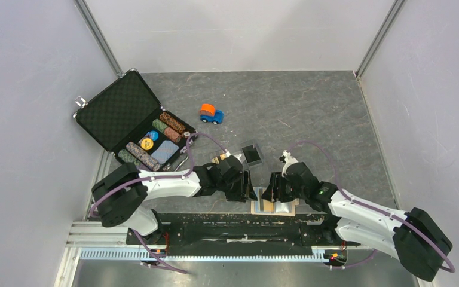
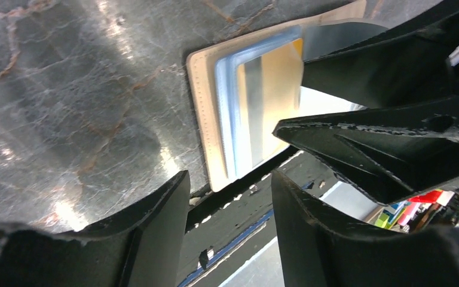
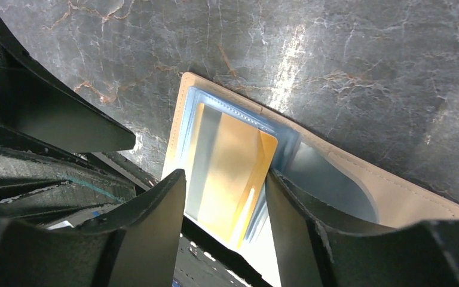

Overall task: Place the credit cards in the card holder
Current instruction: Insert the credit card into the card holder.

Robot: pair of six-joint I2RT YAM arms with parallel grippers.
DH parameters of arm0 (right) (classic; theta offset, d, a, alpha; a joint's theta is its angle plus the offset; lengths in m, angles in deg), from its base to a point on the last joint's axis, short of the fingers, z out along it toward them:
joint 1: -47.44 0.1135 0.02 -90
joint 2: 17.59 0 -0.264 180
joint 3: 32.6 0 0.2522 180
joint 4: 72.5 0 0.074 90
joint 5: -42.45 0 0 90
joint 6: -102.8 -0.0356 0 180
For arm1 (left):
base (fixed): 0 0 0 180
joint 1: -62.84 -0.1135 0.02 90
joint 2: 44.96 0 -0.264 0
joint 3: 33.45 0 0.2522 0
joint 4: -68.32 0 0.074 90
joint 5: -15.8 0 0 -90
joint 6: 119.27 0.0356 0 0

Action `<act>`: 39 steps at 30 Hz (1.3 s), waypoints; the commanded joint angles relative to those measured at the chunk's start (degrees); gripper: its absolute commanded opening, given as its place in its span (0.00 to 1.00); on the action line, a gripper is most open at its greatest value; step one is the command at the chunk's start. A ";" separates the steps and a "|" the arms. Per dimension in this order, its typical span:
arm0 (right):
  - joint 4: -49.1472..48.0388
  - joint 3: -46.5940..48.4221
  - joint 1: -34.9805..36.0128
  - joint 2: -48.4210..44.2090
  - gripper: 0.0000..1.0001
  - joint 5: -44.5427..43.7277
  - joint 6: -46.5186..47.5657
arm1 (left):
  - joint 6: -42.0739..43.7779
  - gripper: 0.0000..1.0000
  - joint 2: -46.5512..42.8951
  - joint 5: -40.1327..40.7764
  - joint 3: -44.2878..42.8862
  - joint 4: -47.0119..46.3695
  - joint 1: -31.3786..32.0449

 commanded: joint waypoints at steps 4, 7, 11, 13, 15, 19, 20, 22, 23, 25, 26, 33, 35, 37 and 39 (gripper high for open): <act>-1.06 -4.70 -0.06 1.33 0.34 3.36 -2.03 | -2.48 0.52 2.02 -2.77 -0.83 -6.20 -0.08; 0.28 -4.45 -0.07 1.08 0.17 2.25 -1.68 | -2.67 0.51 2.48 -2.49 -0.93 -5.88 -0.03; 4.68 -2.25 -0.04 0.41 0.40 0.21 0.09 | -2.24 0.54 2.79 -2.03 -1.38 -3.95 0.11; 6.87 -0.80 -0.07 0.09 0.55 -0.78 1.10 | -2.15 0.56 2.77 -1.80 -1.65 -3.51 0.31; 8.70 0.38 -0.07 -0.22 0.63 -1.45 1.71 | -2.23 0.57 2.78 -1.72 -2.02 -3.46 0.53; 11.24 2.48 -0.06 -0.59 0.70 -2.01 2.73 | -2.37 0.56 2.82 -1.62 -2.66 -3.44 1.15; 12.03 2.95 -0.01 -0.73 0.71 -2.20 3.04 | -2.40 0.55 2.74 -1.55 -2.86 -3.45 1.37; 13.32 3.75 -0.09 -1.37 0.75 -2.75 3.41 | -2.50 0.52 2.97 -1.50 -3.22 -3.51 1.66; 13.79 4.10 -0.05 -1.73 0.78 -3.03 3.65 | -2.58 0.50 3.04 -1.41 -3.39 -3.55 1.76; 14.73 4.59 -0.07 -2.46 0.82 -3.25 3.89 | -2.88 0.48 3.38 -1.58 -3.45 -4.25 1.91; 15.01 4.86 -0.06 -2.87 0.85 -3.32 3.89 | -3.14 0.47 3.54 -1.75 -3.42 -4.72 2.04; 14.76 5.04 -0.07 -6.03 0.95 -3.52 3.80 | -3.95 0.46 4.57 -2.53 -3.42 -7.41 2.07; 16.88 6.19 -0.11 -5.56 0.94 -5.40 5.22 | -3.35 0.46 4.42 -1.82 -3.88 -5.90 2.09; 19.50 7.58 -0.04 -4.74 0.93 -7.57 7.13 | -2.26 0.46 4.38 -0.95 -4.88 -2.61 2.13; 21.44 9.05 -0.05 -3.98 0.93 -9.41 8.72 | -1.34 0.46 4.48 -0.45 -5.66 -1.04 2.22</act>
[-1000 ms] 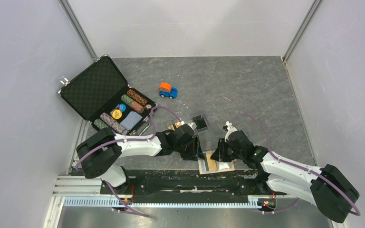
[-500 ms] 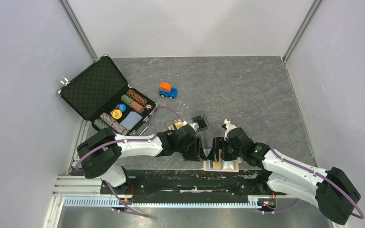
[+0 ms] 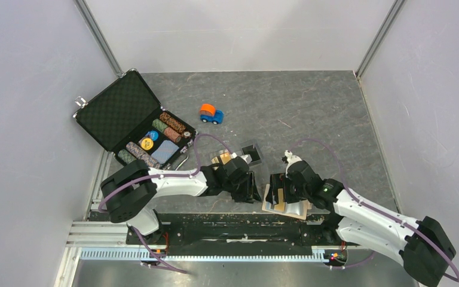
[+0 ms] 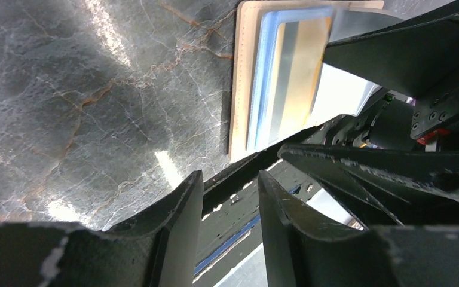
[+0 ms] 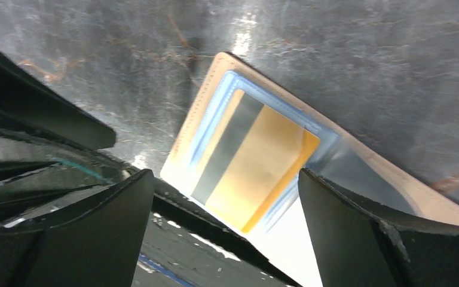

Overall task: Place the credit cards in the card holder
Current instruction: Insert the credit card into the card holder, then turn over the card slot in the card holder.

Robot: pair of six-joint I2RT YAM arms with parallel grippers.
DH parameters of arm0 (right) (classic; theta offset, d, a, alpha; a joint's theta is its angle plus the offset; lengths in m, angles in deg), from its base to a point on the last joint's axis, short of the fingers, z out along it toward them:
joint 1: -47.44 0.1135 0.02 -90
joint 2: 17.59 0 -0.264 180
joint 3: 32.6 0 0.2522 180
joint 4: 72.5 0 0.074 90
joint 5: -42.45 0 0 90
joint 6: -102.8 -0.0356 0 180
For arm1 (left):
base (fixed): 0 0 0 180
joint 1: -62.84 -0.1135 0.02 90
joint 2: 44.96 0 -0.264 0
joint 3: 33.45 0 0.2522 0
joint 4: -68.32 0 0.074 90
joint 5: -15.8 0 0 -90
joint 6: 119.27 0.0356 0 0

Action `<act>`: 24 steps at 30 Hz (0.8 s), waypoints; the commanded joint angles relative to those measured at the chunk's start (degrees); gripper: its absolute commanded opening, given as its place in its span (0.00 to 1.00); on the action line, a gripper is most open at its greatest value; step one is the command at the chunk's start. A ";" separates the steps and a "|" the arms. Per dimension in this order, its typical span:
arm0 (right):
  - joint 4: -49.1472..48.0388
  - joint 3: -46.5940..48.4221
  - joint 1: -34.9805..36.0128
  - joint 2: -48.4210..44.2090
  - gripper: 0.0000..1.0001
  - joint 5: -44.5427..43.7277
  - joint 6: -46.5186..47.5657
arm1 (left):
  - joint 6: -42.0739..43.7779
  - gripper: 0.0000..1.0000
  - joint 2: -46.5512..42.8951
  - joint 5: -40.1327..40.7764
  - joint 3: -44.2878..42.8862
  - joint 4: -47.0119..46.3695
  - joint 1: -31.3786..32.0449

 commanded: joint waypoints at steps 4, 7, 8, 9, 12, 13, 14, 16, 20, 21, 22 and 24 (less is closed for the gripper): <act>8.85 6.53 -0.11 1.30 0.91 -8.50 5.98 | 0.79 0.45 0.57 0.79 -4.21 3.03 0.47; 9.38 6.80 -0.11 0.80 0.89 -8.74 6.58 | 0.90 0.45 1.80 0.02 -5.25 2.36 0.55; 9.47 6.59 -0.10 0.64 0.83 -8.44 6.57 | 0.95 0.44 2.21 -0.40 -5.56 2.04 0.56; 9.43 6.24 -0.10 0.48 0.78 -8.16 6.39 | 0.88 0.44 2.72 -0.72 -5.83 1.61 0.62; 8.75 4.45 -0.11 -0.59 0.64 -6.97 5.36 | 0.32 0.43 3.81 -1.55 -6.19 -0.40 0.69; 8.50 3.82 -0.13 -0.90 0.59 -6.63 5.13 | 0.26 0.42 4.19 -1.81 -6.41 -0.75 0.79; 8.30 3.29 -0.10 -1.39 0.54 -6.25 4.78 | 0.25 0.42 4.66 -1.95 -6.68 -0.92 0.82; 7.90 2.06 -0.09 -2.08 0.45 -5.73 3.93 | 0.17 0.42 5.42 -2.26 -7.33 -0.97 0.99; 7.09 -0.13 -0.07 -2.69 0.30 -5.64 3.14 | -0.09 0.43 7.26 -3.02 -8.88 -2.58 1.41; 6.95 -0.62 -0.11 -2.56 0.26 -5.79 2.96 | -0.09 0.44 7.86 -3.10 -9.45 -2.60 1.54; 6.74 -1.09 -0.11 -2.20 0.23 -5.87 2.84 | -0.09 0.44 8.27 -3.21 -9.91 -2.66 1.63; 6.53 -1.74 -0.09 -1.49 0.20 -6.34 2.68 | 0.00 0.46 9.32 -3.12 -10.80 -2.69 1.92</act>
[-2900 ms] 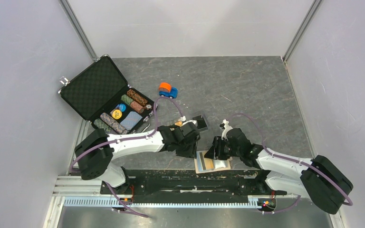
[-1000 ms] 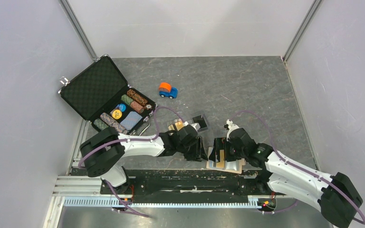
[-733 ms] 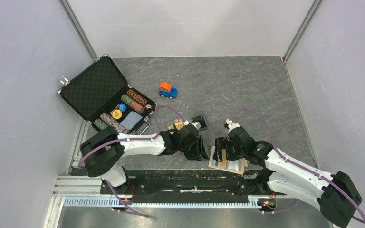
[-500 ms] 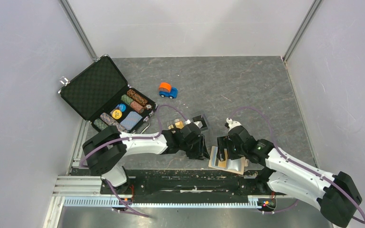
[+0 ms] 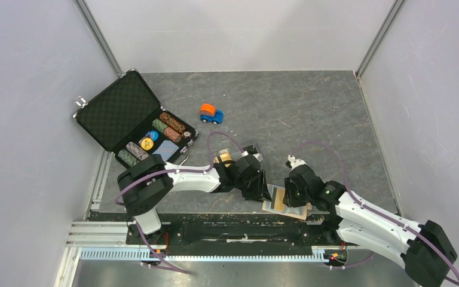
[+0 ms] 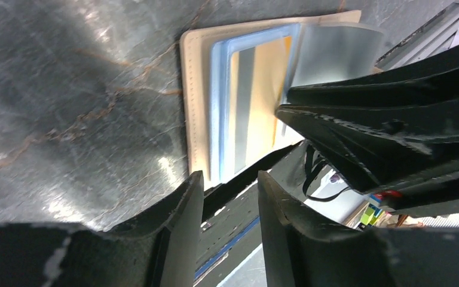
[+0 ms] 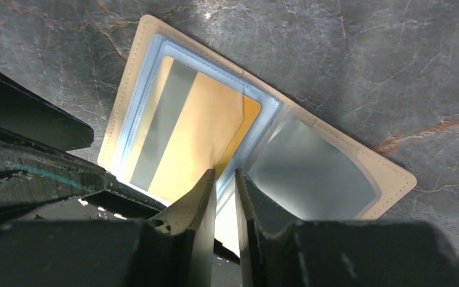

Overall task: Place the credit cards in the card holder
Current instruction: Turn over the card slot in the card holder.

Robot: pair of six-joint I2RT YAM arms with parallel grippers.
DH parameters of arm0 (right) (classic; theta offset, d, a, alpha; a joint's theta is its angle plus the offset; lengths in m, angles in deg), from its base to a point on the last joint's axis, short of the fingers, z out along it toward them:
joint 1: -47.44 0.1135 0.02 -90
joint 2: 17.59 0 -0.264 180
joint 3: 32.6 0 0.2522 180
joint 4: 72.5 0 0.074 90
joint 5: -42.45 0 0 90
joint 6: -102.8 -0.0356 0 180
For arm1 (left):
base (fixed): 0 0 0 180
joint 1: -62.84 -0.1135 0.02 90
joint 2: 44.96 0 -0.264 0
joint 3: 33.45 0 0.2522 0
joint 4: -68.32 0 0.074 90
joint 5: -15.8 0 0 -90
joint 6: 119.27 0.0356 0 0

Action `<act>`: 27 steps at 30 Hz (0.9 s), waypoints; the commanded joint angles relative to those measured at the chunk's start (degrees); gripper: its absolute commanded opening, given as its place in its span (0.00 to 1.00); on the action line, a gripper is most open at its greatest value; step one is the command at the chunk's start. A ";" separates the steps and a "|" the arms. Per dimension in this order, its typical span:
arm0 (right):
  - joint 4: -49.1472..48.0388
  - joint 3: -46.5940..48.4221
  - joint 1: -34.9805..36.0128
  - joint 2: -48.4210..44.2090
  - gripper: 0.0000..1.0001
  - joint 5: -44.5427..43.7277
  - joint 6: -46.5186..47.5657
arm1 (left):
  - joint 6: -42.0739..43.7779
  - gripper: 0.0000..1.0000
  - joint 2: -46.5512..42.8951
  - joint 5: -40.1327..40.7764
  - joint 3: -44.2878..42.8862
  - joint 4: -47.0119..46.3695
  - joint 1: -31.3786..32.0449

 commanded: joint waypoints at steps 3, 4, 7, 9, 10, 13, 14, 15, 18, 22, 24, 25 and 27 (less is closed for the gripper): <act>-2.45 -2.20 -0.04 1.24 0.17 -0.96 -1.21 | 0.00 0.48 3.08 -1.10 -4.25 -2.90 0.99; -2.79 -2.43 -0.06 1.37 0.16 -1.02 -1.23 | 0.05 0.49 3.67 -0.91 -4.47 -2.82 1.18; -3.36 -3.04 -0.07 1.90 0.14 -0.95 -1.29 | 0.15 0.52 5.44 -0.70 -5.34 -2.64 1.38; -3.59 -3.38 -0.06 2.00 0.12 -0.81 -1.34 | 0.48 0.52 6.50 -0.46 -6.04 -2.24 1.65; -3.58 -3.56 -0.06 2.06 0.11 -0.85 -1.39 | 0.68 0.52 6.96 -0.32 -6.37 -1.99 1.70; -4.04 -4.23 -0.04 1.81 0.08 -0.61 -1.57 | 0.69 0.50 7.95 -0.36 -6.85 -1.85 2.00; -4.04 -4.38 -0.11 1.84 0.07 -0.43 -1.62 | 0.68 0.49 8.09 -0.37 -6.95 -1.85 2.17; -4.24 -4.53 -0.04 1.86 0.07 -0.26 -1.57 | 0.76 0.47 8.03 -0.41 -7.04 -1.92 2.27; -4.52 -4.58 -0.06 1.89 0.06 0.00 -1.62 | 1.11 0.41 7.41 -0.25 -7.39 -1.94 2.62; -5.34 -4.09 -0.07 1.69 0.08 0.78 -1.63 | 0.84 0.27 6.52 -0.05 -7.21 -2.63 2.75; -5.94 -3.33 -0.04 1.62 0.14 1.17 -1.33 | 0.46 0.13 6.18 0.48 -6.64 -2.67 2.75; -6.19 -2.62 -0.06 1.39 0.21 1.26 -1.14 | 0.44 0.08 5.79 1.19 -6.32 -1.91 2.70; -6.54 -0.90 -0.07 1.36 0.34 1.26 -0.51 | 0.62 0.02 4.50 3.45 -5.83 1.61 2.72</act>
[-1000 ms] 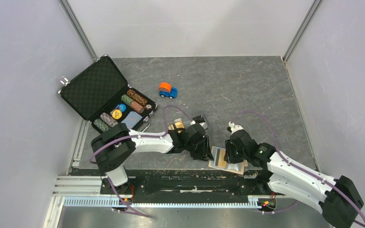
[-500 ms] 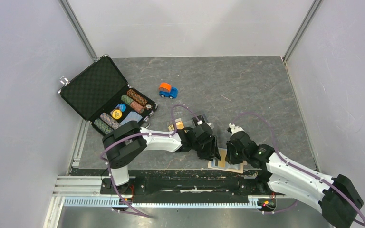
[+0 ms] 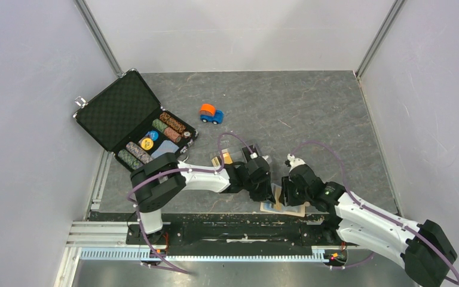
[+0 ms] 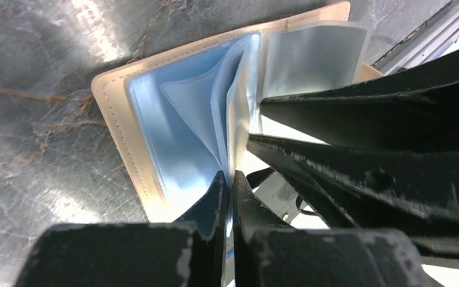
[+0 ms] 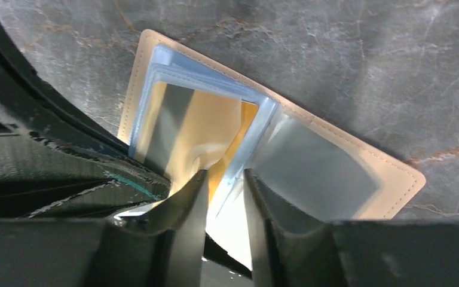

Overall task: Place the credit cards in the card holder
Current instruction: Turn over the card slot in the card holder.

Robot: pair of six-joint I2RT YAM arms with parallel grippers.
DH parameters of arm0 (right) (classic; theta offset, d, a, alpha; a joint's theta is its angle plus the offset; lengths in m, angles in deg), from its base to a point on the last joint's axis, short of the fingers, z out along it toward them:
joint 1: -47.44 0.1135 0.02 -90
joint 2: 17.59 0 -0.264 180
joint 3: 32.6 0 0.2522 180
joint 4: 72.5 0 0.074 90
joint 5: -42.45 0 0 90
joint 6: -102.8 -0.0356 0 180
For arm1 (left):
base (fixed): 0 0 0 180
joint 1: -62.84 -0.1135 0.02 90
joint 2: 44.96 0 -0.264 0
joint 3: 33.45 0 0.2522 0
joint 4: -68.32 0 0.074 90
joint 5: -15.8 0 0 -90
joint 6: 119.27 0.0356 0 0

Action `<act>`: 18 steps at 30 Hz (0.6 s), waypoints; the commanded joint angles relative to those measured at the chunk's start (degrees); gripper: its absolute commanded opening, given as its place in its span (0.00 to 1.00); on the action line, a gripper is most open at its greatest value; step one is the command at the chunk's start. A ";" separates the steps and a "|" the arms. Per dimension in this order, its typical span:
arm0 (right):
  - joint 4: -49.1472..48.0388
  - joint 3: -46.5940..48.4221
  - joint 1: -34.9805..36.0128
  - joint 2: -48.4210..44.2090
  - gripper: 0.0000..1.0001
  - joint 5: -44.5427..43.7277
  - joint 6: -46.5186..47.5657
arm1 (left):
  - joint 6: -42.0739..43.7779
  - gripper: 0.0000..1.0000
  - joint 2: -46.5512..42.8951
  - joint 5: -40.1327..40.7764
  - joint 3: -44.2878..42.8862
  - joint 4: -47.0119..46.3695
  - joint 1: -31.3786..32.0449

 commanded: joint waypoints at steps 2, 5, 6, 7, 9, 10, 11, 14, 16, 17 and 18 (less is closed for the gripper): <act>-2.14 3.24 0.05 0.39 0.46 0.47 1.29 | 1.43 0.02 -4.33 6.35 0.30 7.57 0.24; -2.31 6.39 0.00 0.65 0.61 0.47 2.10 | 3.46 0.02 -7.34 10.43 -0.69 16.55 0.23; -2.42 7.40 0.00 0.68 0.66 1.87 2.13 | 4.18 0.02 -8.29 11.79 -1.29 20.13 0.25; -2.40 8.06 0.01 0.72 0.69 1.96 2.15 | 4.64 0.02 -9.05 12.81 -1.88 22.91 0.26; -2.66 9.10 0.00 0.65 0.74 1.98 2.06 | 5.26 0.04 -10.17 15.87 -2.95 27.72 0.24; -2.78 9.42 0.00 0.42 0.77 1.84 2.01 | 5.70 0.07 -10.43 16.34 -3.52 29.50 0.26; -2.79 9.66 0.04 0.26 0.78 1.67 1.90 | 6.09 0.16 -10.33 16.31 -4.04 30.39 0.29; -2.74 9.89 0.03 -0.49 0.82 1.11 1.13 | 7.50 0.49 -8.91 13.72 -5.53 28.90 0.29; -2.60 9.80 -0.09 -1.11 0.84 1.00 0.68 | 8.07 0.59 -6.93 10.74 -6.55 26.49 0.42; -2.39 9.90 -0.13 -1.44 0.84 1.00 0.56 | 8.07 0.62 -6.15 9.60 -7.24 25.56 0.54; -2.12 9.88 -0.09 -1.82 0.84 1.00 0.39 | 8.06 0.64 -5.19 8.51 -7.79 24.13 0.71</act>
